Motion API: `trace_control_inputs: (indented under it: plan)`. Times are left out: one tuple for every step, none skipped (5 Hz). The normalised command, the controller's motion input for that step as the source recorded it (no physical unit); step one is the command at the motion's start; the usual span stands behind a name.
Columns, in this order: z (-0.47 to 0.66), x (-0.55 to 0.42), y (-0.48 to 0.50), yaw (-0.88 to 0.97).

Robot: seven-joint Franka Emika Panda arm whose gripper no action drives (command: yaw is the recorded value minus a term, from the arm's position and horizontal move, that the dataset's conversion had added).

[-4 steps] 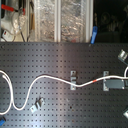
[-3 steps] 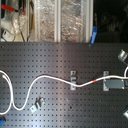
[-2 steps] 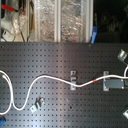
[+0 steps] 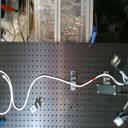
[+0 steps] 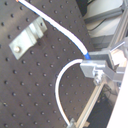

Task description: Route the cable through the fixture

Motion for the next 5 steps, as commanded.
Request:
trace_control_inputs:
  plan:
    - [0.02,0.000,0.000,0.00]
    - [0.16,-0.414,-0.114,0.06]
    - [0.18,-0.500,-0.309,0.15]
    - [0.14,-0.389,-0.139,0.22]
    - [0.11,-0.339,-0.036,0.23]
